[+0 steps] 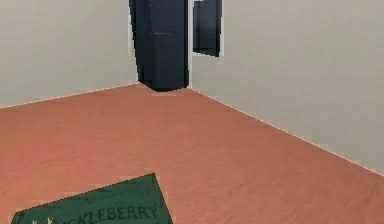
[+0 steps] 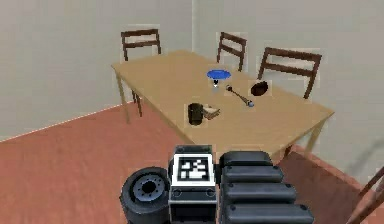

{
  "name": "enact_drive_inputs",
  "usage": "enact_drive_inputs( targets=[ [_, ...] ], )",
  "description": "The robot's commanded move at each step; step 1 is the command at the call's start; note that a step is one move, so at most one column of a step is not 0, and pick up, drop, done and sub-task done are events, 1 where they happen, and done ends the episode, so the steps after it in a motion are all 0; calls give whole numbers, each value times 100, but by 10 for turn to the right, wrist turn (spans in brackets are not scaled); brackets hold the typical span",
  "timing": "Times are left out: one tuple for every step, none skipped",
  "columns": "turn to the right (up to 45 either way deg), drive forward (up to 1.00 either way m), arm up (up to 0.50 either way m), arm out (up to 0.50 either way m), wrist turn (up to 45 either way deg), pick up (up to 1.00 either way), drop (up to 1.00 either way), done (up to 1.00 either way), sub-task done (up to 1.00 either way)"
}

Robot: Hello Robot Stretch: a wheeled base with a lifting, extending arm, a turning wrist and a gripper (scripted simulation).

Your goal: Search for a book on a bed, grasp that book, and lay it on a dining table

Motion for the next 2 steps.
enact_drive_inputs(
  targets=[
    [450,0,0,0,0,0,0,0,0],
    [30,0,0,0,0,0,0,0,0]
  ],
)
